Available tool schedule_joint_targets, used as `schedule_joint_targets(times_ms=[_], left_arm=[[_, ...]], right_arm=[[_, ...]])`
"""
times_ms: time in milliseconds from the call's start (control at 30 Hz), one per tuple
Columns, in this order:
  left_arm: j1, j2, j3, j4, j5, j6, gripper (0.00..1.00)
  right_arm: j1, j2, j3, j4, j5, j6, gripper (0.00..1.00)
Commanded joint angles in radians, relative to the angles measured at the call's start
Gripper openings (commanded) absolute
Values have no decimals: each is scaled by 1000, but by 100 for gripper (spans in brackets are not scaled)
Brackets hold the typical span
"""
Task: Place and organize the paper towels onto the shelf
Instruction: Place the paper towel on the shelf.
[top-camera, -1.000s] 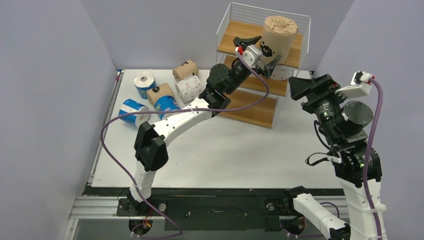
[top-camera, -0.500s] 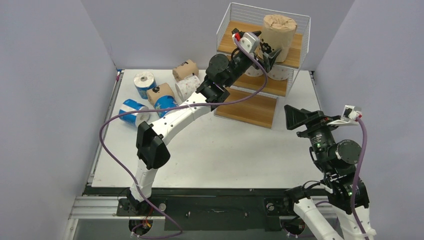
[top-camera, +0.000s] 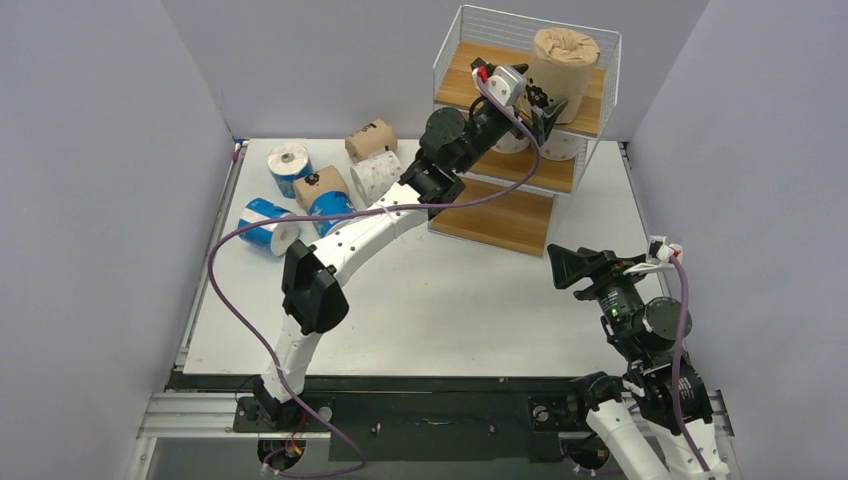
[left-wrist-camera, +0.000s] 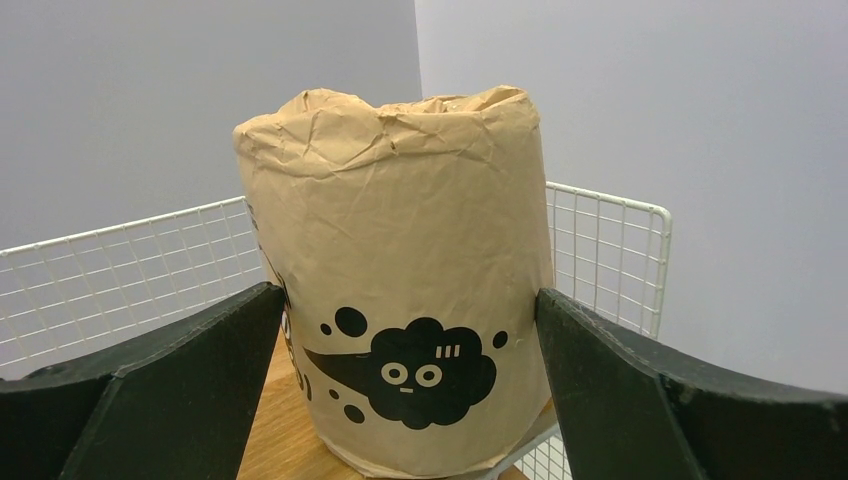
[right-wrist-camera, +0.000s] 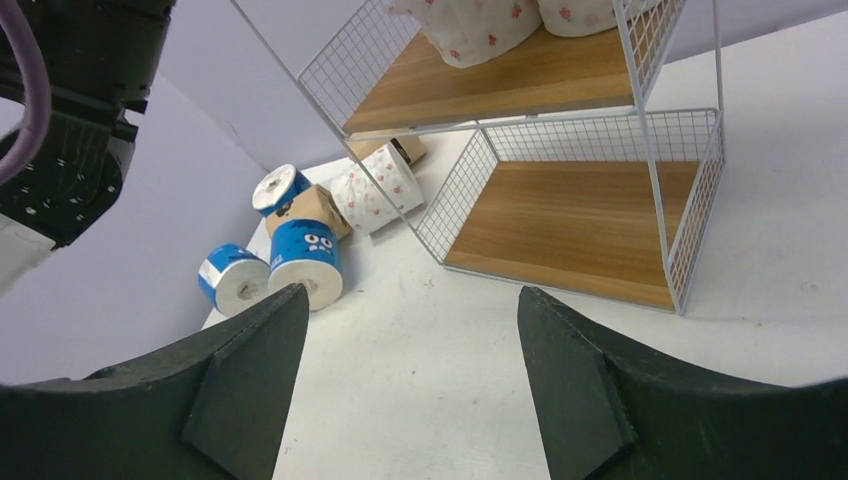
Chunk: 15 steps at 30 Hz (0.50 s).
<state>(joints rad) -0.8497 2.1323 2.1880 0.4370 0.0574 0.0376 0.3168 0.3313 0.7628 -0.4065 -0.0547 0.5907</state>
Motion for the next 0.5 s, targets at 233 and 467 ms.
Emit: schedule_joint_targets(times_ms=[233, 467], left_arm=[[6, 72, 117, -8, 7, -28, 96], [6, 19, 83, 32, 9, -84, 96]], right_arm=[[10, -37, -67, -10, -8, -14, 71], [12, -44, -62, -34, 6, -32, 71]])
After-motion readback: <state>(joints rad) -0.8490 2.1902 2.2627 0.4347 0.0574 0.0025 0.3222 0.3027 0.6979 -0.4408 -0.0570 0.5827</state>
